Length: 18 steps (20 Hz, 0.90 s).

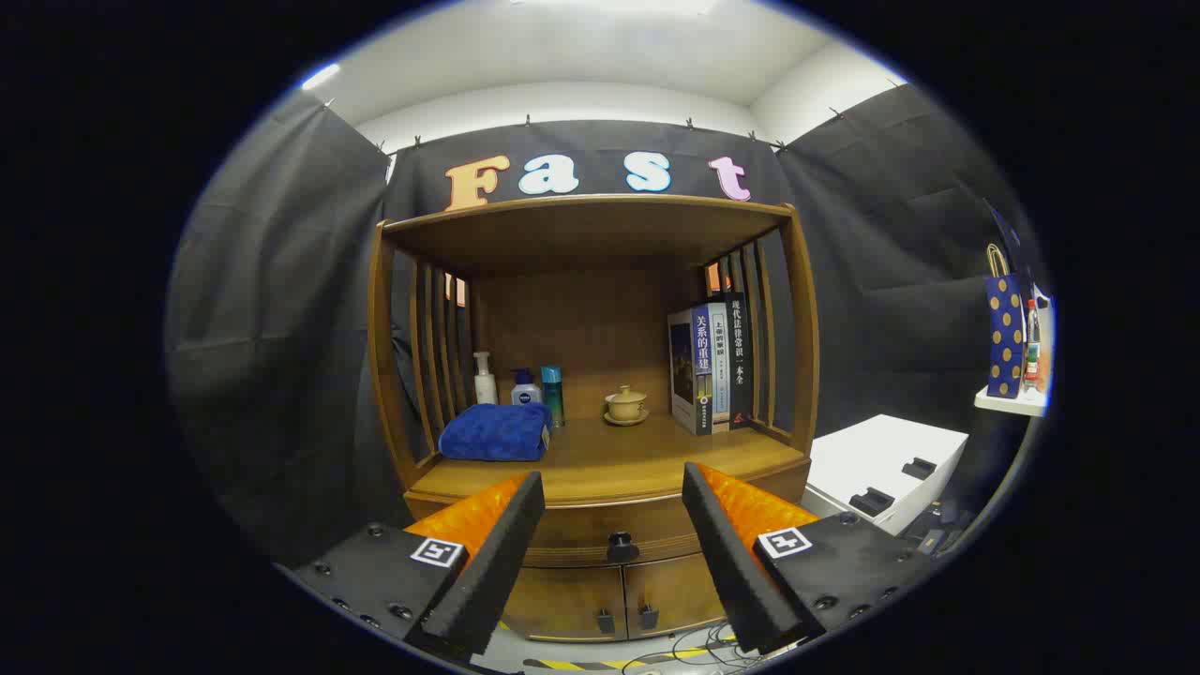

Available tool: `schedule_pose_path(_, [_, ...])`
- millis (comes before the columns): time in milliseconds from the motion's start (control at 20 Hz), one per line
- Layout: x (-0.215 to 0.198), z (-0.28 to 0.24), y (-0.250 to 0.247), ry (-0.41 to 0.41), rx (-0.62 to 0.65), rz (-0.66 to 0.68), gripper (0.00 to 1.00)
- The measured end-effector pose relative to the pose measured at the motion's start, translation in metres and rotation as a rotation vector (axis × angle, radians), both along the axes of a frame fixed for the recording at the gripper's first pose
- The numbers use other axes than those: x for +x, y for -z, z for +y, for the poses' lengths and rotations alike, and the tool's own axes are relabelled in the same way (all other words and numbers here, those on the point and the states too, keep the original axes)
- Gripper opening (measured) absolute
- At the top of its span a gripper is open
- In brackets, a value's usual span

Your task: Pull open the drawer, take out the items inside it, and place them on the countertop above the cabinet.

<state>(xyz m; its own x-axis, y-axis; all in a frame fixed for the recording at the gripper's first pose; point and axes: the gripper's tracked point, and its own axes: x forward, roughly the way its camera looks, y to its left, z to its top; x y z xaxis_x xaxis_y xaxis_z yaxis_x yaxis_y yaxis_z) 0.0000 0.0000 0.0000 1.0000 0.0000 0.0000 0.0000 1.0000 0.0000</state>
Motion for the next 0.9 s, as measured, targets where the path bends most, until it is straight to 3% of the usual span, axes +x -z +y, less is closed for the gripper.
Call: schedule_pose_path(900, [-0.0038, -0.0075, -0.0056, 0.021, -0.004, -0.008, 0.98])
